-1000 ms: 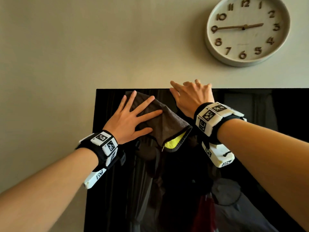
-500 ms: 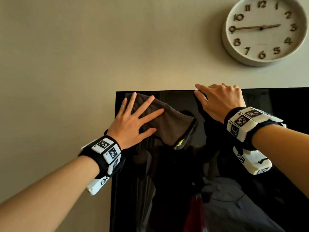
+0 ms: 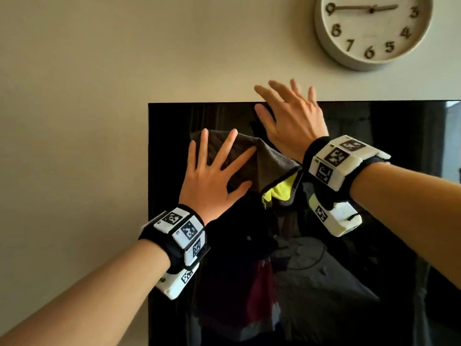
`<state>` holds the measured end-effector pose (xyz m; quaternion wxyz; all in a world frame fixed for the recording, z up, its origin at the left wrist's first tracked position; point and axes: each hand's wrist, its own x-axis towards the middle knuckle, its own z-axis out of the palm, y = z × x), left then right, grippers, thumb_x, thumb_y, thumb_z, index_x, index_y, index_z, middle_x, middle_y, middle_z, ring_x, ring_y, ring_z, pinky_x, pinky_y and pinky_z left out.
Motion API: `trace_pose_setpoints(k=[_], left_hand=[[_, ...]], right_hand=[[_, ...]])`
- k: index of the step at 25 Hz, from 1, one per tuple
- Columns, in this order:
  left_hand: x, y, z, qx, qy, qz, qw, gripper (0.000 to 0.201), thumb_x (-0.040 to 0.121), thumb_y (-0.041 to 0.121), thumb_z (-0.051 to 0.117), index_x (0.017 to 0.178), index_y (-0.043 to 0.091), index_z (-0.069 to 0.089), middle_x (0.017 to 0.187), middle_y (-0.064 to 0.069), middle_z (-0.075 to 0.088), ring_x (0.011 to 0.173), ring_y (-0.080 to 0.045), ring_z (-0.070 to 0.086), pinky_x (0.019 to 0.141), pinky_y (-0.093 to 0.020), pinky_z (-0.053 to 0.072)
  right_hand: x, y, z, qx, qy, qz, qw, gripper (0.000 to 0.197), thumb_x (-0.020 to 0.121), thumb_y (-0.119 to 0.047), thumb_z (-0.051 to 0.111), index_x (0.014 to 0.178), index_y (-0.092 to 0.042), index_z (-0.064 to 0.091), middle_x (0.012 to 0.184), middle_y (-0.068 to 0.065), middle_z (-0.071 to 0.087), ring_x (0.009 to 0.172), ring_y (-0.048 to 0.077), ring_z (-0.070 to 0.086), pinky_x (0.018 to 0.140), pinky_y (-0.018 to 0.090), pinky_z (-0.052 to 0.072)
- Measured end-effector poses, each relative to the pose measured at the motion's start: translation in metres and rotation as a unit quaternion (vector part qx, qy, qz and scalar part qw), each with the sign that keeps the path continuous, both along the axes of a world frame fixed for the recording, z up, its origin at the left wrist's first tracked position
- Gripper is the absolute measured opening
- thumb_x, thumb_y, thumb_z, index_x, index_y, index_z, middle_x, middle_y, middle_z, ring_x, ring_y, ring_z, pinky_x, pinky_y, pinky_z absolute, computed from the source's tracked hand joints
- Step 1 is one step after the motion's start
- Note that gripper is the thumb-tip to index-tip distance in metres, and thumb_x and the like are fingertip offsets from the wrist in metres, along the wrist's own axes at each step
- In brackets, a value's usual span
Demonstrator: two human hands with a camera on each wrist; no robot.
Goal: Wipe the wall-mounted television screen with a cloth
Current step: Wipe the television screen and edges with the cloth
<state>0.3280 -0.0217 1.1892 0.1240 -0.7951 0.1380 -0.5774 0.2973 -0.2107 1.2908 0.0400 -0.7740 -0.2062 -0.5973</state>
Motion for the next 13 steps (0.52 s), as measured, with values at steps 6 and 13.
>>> trace_pose_setpoints(k=[6,13], left_hand=[[0.006,0.002,0.024,0.019,-0.003,-0.034,0.999,0.077,0.092,0.075,0.032,0.158,0.039,0.017,0.169,-0.002,0.012,0.151,-0.046,0.013,0.121,-0.061,0.017],[0.0,0.009,0.032,0.014,0.029,-0.085,0.996,0.096,0.084,0.079,0.04,0.161,0.028,0.011,0.169,0.001,0.006,0.155,-0.036,0.005,0.125,-0.049,0.006]], right_hand=[[-0.003,-0.006,-0.064,-0.106,-0.153,0.105,0.977,0.019,0.091,-0.016,0.057,0.106,-0.004,0.056,0.098,0.013,0.059,0.081,0.03,0.053,0.069,0.041,0.046],[0.022,-0.018,-0.082,-0.22,-0.074,0.11,0.967,0.039,0.083,-0.004,0.043,0.118,-0.002,0.06,0.11,0.015,0.06,0.089,0.033,0.058,0.076,0.043,0.052]])
